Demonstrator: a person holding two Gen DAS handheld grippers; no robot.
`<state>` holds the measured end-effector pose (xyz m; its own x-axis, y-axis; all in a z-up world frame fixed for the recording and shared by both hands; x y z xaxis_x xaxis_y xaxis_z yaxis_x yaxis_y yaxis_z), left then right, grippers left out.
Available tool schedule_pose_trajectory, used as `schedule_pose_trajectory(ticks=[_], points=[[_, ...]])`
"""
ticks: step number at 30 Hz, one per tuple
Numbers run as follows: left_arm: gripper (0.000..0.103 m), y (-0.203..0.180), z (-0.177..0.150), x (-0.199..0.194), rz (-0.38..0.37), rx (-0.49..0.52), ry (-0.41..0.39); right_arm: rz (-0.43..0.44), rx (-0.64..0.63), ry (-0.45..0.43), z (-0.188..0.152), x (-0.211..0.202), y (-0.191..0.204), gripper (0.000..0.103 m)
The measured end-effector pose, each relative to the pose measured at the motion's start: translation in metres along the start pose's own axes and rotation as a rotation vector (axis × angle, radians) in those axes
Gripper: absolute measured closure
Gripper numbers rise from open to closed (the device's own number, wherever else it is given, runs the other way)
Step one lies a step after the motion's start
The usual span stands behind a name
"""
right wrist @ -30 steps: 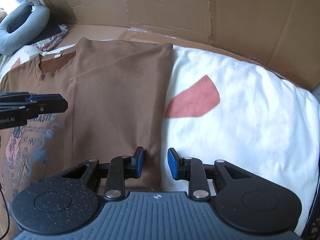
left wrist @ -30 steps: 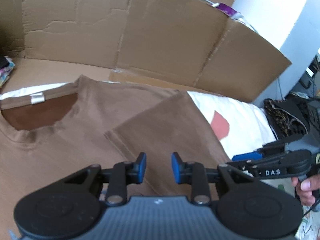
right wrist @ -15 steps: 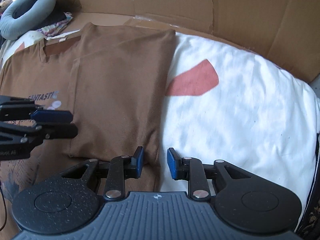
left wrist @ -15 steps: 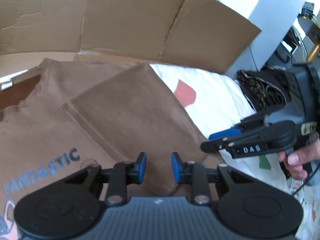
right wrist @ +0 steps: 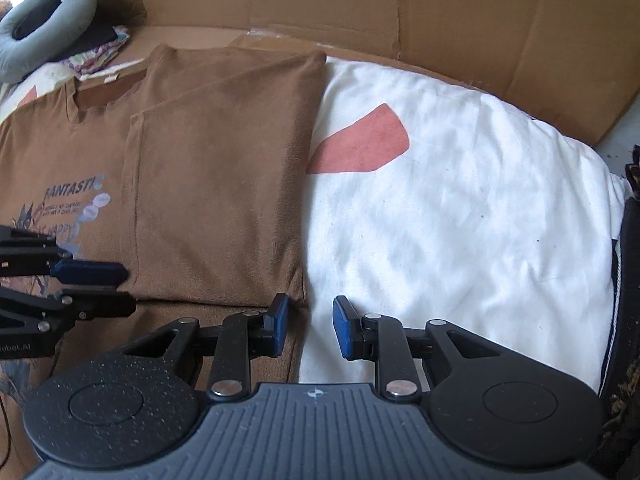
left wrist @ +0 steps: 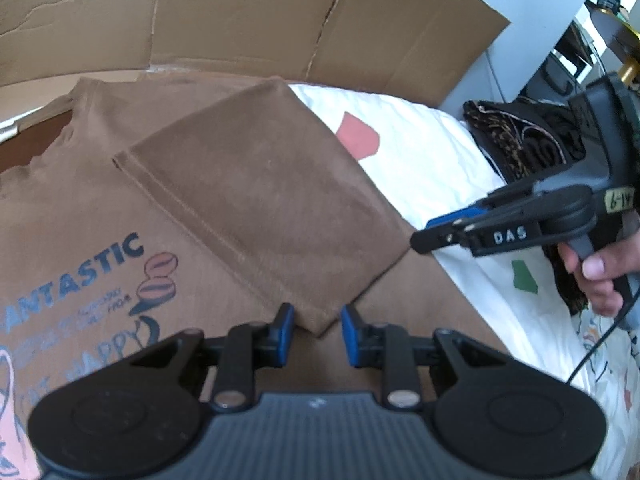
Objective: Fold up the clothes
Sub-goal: 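Open the left tool and pull both tools back from the folded side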
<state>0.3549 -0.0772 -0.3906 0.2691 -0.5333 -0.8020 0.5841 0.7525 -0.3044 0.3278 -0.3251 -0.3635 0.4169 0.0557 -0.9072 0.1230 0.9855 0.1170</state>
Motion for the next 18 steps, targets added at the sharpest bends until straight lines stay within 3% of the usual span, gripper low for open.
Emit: schedule_pose_trajectory(ticks=[8,18], points=[[0.076,0.010,0.008,-0.032,0.000,-0.044,-0.042,0.015,-0.009,-0.082,0.011,-0.032,0.009,0.072],[0.067,0.053,0.020,-0.075,0.096,-0.116,-0.099,0.083,-0.056,-0.117,0.030,-0.034,0.048,0.071]])
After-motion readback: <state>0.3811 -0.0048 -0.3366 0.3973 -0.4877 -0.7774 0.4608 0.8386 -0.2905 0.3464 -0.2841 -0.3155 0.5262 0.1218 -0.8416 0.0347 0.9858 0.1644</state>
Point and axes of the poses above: each gripper's, at about its wrist camera, not at the fingertips, and x roughly the way its jaws point, y to its left, z to its top, the point moved 1 cm from there along x, roughly the way its jaws point, and after that the axes turned 1 degree about z, right-handed, at the moved point
